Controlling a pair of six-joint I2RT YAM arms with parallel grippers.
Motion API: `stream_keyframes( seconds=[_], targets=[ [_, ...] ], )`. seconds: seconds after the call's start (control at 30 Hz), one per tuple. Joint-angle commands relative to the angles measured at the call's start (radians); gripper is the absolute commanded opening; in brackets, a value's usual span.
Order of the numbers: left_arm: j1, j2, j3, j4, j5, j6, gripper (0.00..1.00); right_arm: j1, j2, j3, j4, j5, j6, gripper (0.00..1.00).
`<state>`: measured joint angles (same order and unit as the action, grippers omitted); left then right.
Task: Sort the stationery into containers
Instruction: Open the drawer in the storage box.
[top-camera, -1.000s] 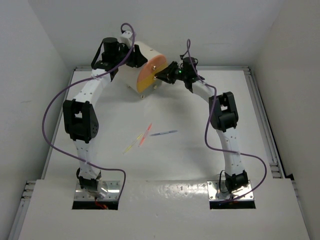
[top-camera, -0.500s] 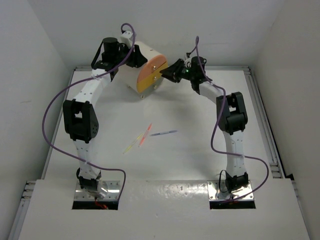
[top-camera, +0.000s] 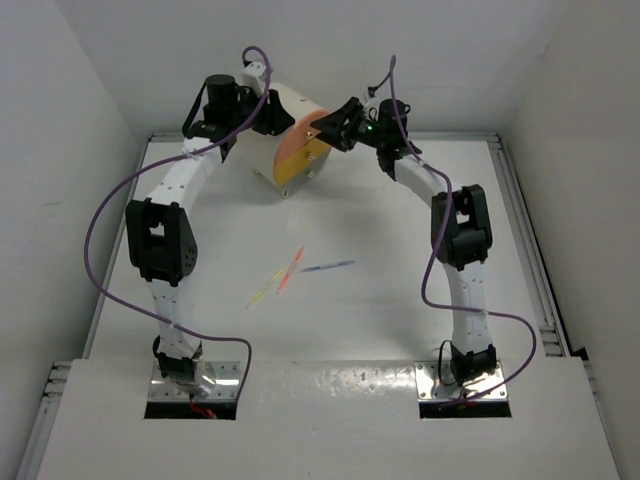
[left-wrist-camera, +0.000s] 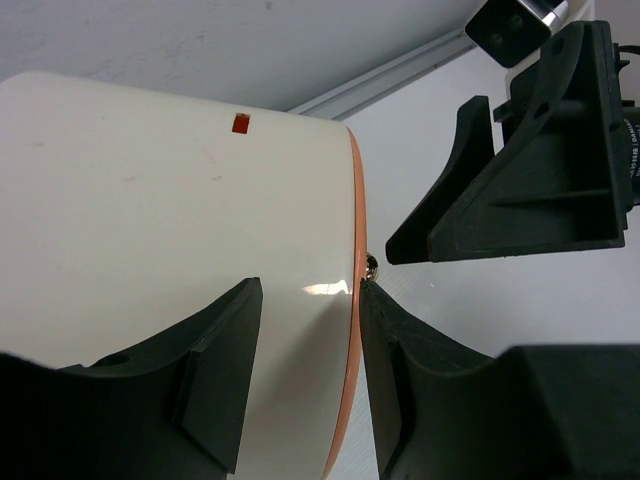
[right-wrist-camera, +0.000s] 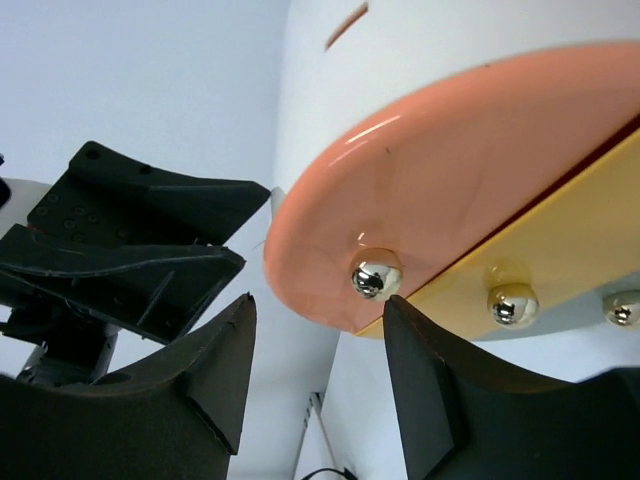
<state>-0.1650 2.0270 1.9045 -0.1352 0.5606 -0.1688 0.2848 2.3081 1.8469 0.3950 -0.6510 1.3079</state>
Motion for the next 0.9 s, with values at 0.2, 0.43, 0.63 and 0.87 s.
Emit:
stream_keyframes(
  seconds=[0.2, 0.43, 0.63, 0.87],
  targets=[
    [-0.002, -0.010, 0.011, -0.057, 0.002, 0.003, 0.50, 0.017, 0.039, 0.064, -0.018, 0.033, -0.025, 0.54],
    [-0.004, -0.013, -0.004, -0.044, 0.009, -0.006, 0.50, 0.022, 0.060, 0.089, -0.016, 0.042, -0.036, 0.52],
    [-0.002, -0.016, -0.015, -0.041, 0.009, -0.005, 0.50, 0.034, 0.071, 0.098, 0.010, 0.039, -0.027, 0.47],
    [-0.002, -0.021, -0.024, -0.043, 0.009, 0.002, 0.50, 0.043, 0.088, 0.117, 0.008, 0.042, -0.024, 0.45]
  ],
)
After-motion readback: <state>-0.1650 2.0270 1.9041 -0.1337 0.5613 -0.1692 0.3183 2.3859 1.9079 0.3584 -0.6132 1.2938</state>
